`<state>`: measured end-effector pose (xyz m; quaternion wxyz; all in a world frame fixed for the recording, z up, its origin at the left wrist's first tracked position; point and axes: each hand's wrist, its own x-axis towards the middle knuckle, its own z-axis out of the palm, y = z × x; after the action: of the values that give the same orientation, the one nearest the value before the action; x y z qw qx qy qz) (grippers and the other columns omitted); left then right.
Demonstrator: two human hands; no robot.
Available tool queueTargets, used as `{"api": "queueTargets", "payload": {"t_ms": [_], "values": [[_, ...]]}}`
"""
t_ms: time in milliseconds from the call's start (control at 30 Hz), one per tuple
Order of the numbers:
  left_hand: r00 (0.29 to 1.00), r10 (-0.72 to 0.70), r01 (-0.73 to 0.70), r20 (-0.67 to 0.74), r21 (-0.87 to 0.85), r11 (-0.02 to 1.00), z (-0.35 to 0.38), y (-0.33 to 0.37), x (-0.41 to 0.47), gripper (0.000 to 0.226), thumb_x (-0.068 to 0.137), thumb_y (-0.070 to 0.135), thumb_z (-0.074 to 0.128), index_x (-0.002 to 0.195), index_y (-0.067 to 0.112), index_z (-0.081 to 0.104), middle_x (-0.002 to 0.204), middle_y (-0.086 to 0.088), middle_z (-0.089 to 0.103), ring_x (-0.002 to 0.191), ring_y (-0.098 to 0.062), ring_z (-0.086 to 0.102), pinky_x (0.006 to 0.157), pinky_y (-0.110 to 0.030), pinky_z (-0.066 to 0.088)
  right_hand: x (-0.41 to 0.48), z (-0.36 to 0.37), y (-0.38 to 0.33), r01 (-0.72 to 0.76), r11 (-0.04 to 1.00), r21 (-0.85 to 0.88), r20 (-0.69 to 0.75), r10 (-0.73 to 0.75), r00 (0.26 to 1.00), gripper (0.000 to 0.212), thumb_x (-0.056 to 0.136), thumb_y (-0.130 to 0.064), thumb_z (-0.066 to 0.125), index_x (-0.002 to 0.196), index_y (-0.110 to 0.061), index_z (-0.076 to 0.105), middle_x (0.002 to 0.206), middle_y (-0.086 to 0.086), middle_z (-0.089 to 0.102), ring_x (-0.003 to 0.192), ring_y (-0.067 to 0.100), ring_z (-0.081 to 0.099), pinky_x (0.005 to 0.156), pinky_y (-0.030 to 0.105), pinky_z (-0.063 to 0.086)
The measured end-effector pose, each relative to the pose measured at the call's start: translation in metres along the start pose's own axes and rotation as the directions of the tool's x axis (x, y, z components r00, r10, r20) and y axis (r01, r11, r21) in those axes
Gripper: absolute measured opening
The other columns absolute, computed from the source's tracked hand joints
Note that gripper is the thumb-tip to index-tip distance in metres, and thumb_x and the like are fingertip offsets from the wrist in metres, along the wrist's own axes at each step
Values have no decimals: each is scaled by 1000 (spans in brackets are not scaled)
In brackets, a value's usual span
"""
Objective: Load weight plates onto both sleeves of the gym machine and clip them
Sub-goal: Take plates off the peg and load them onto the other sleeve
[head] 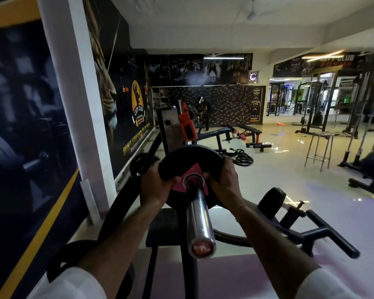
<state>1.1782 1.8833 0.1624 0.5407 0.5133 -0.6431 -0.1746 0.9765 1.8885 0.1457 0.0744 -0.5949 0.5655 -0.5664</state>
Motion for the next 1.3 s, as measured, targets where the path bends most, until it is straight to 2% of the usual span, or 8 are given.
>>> {"api": "queueTargets", "payload": {"t_ms": [100, 400, 600, 800, 1000, 1133, 1200, 1300], "values": [[1000, -16, 16, -4, 20, 1000, 14, -9, 26, 56, 66, 20, 90, 117, 11, 67, 100, 4, 67, 96, -17, 61, 75, -18, 35, 26, 14, 14, -14, 1000, -20, 2, 14, 1000, 50, 81, -13, 79, 121, -4, 50, 115, 13, 58, 103, 28, 56, 80, 36, 46], [1000, -12, 11, 6, 54, 998, 40, -28, 75, 60, 66, 23, 91, 118, 10, 65, 115, -8, 72, 111, -27, 64, 82, -25, 40, 67, 40, 42, -32, 999, -12, 5, 32, 999, 49, 83, -13, 79, 120, -4, 48, 114, 13, 58, 101, 25, 55, 78, 30, 40], [1000, -16, 15, 20, 35, 999, 43, -36, 79, 61, 68, 22, 90, 121, 7, 64, 116, -11, 71, 112, -27, 65, 84, -23, 41, 74, 45, 46, -11, 999, -48, -3, 11, 1000, 48, 82, -11, 78, 119, -4, 48, 112, 11, 56, 97, 21, 52, 69, 11, 36], [996, -62, 53, 70, 124, 991, 33, -18, 74, 69, 74, 25, 87, 134, 12, 57, 128, -8, 67, 123, -27, 59, 92, -26, 40, 69, 36, 32, -77, 993, -87, 65, 83, 994, 52, 86, -16, 78, 126, -4, 47, 118, 11, 54, 109, 28, 55, 73, 22, 40], [993, 57, -80, 101, 241, 967, -10, 8, 38, 72, 85, 46, 74, 144, 18, 45, 136, -5, 61, 125, -26, 58, 87, -29, 44, 38, 3, -15, -59, 979, -196, 87, 77, 993, 76, 94, -42, 66, 153, -10, 32, 150, 18, 38, 138, 35, 40, 106, 44, 42], [990, 124, -139, 64, 369, 919, -57, 29, 8, 78, 85, 62, 64, 148, 20, 44, 142, -9, 58, 129, -30, 56, 100, -42, 50, 12, -16, -63, 90, 970, -225, 142, -59, 988, 58, 100, -43, 55, 150, -20, 37, 147, 14, 44, 133, 30, 45, 93, 37, 42], [986, 164, -165, 37, 417, 894, -82, 37, -6, 72, 87, 61, 62, 145, 20, 50, 139, -8, 60, 126, -29, 58, 100, -40, 49, 2, -17, -88, 142, 963, -229, 205, -94, 974, 50, 102, -47, 49, 146, -26, 41, 142, 11, 47, 127, 29, 49, 89, 37, 45], [966, 257, -229, 8, 481, 846, -121, 44, -26, 64, 90, 57, 61, 140, 17, 56, 139, -7, 61, 126, -28, 57, 100, -35, 45, -16, -10, -124, 180, 962, -207, 286, -117, 951, 46, 102, -53, 42, 143, -32, 44, 143, 8, 48, 129, 28, 49, 97, 47, 50]]}}
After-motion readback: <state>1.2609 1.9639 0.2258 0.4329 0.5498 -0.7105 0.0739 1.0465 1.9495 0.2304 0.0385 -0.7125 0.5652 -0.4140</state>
